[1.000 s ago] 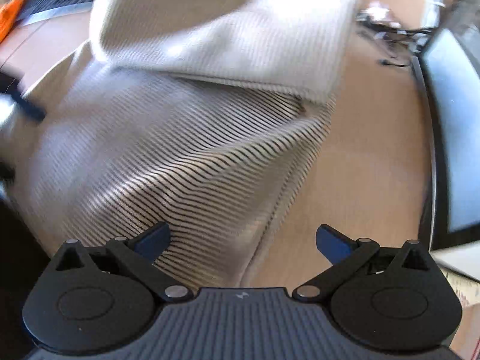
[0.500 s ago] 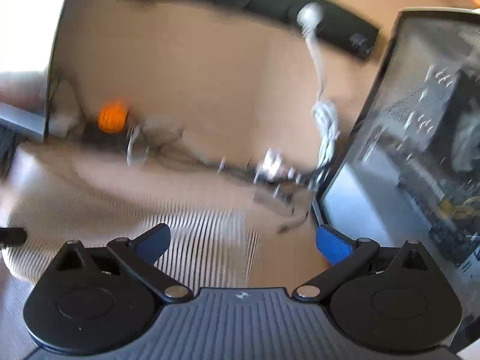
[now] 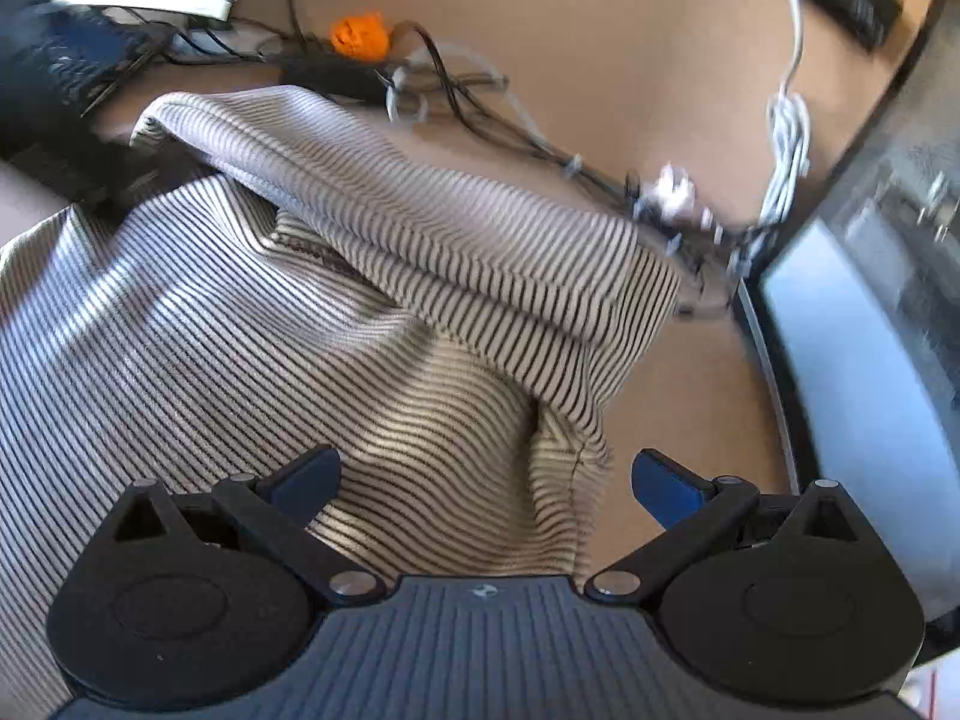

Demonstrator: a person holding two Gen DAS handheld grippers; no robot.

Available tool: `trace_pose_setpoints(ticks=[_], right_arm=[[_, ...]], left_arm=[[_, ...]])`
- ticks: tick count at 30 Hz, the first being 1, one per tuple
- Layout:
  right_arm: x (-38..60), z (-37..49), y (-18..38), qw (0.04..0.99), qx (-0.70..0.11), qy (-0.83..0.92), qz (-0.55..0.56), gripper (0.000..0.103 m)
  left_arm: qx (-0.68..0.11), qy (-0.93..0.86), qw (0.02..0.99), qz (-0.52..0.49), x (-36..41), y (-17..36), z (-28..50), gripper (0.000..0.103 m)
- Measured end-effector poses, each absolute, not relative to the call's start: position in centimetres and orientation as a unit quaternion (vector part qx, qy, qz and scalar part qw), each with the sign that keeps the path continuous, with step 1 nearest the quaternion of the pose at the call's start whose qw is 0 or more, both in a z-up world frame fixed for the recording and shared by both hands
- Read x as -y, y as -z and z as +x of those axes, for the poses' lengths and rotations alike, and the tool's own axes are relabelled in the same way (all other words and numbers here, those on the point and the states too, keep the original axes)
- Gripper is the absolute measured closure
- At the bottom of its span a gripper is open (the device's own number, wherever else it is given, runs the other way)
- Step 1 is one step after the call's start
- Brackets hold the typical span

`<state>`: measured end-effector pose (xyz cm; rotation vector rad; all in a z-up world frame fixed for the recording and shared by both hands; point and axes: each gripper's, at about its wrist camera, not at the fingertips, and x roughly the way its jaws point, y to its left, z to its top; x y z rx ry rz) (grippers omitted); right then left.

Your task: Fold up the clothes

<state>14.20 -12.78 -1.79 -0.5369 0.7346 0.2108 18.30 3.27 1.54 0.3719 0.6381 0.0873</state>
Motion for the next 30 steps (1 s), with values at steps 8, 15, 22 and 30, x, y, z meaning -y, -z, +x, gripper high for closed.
trace_pose_setpoints(ticks=[8,15,22,30], right_arm=[[13.3,14.9,1.3,0.885,-0.351,-0.117,-0.281,0.0],[8.9,14.5,0.1,0.88,-0.317,-0.139,-0.327,0.0],[2.0,15.3,-1.4,0.881,-0.245,-0.194,-0.355,0.0],[4.8,19.2,-5.0,0.955,-0.209,0.024,-0.208,0.0]], left_arm=[[-0.333,-0.162,0.928,-0.032,-16.8,-5.4,17.4,0.0],[-0.349,-0.196,0.909,-0.117,-22.4,-4.4,14.9,0.0],[-0.334,-0.231,0.906,-0.123,-24.7,-4.6,12.5,0.0],[-0.318,-0.261,0.902,-0.128,-28.9,-5.7,9.5,0.0]])
